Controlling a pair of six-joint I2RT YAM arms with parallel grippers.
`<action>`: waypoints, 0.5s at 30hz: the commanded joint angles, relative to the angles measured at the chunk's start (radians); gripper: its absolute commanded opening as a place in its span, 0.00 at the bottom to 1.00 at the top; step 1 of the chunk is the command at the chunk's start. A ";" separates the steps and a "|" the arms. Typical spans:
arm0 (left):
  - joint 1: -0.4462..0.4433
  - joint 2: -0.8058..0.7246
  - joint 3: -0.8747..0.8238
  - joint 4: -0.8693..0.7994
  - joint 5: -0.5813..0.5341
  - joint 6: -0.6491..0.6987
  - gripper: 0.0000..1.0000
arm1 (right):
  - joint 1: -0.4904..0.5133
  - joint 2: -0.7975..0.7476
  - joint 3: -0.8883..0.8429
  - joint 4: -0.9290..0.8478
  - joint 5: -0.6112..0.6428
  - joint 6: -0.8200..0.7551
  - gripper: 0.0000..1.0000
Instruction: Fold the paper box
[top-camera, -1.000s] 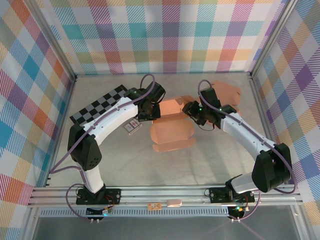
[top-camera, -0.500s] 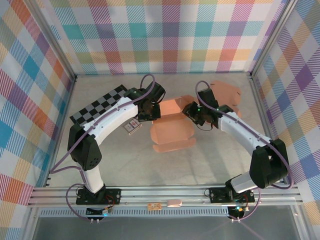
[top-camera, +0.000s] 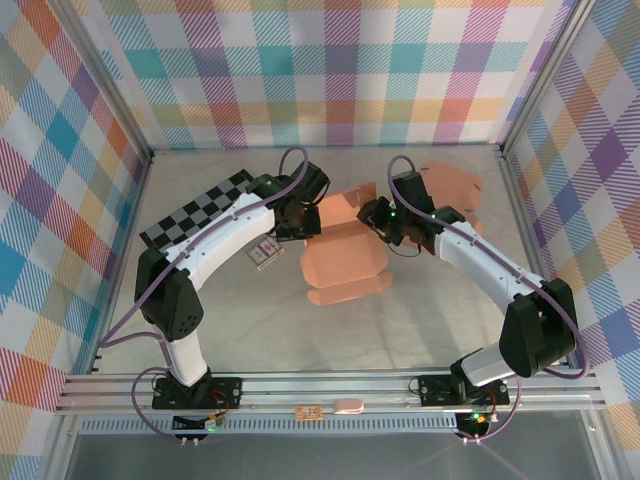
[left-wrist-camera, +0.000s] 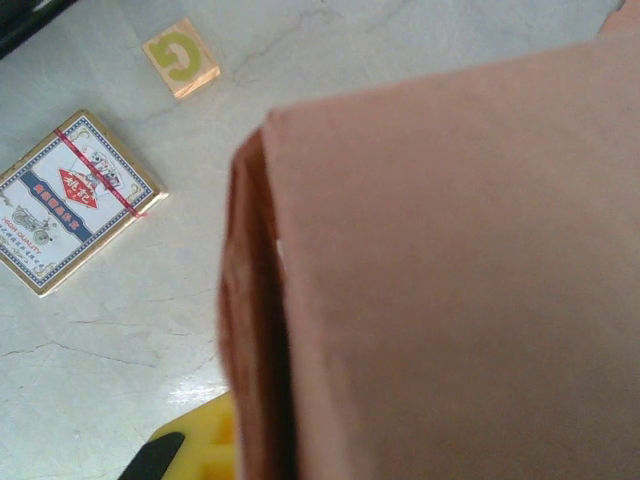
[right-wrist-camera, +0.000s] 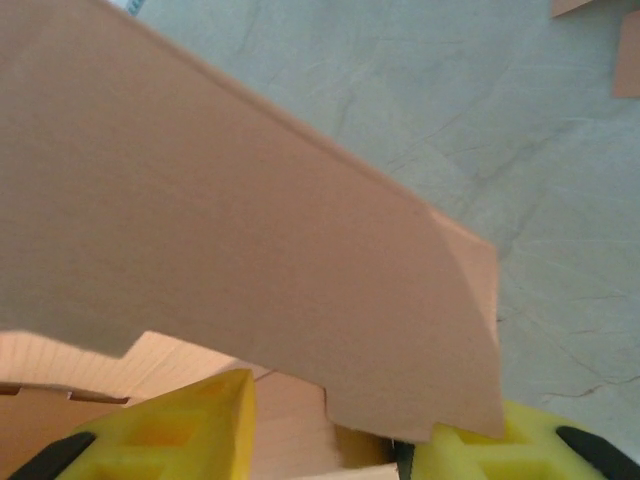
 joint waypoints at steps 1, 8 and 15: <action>0.007 -0.002 0.025 -0.021 0.019 0.014 0.00 | 0.011 -0.014 0.024 0.053 0.013 0.035 0.44; 0.007 -0.007 0.024 -0.016 0.024 0.007 0.00 | 0.011 -0.032 0.003 0.076 0.003 0.079 0.52; 0.063 -0.009 0.030 -0.010 0.079 0.027 0.00 | -0.019 -0.088 0.077 -0.066 -0.030 -0.035 0.59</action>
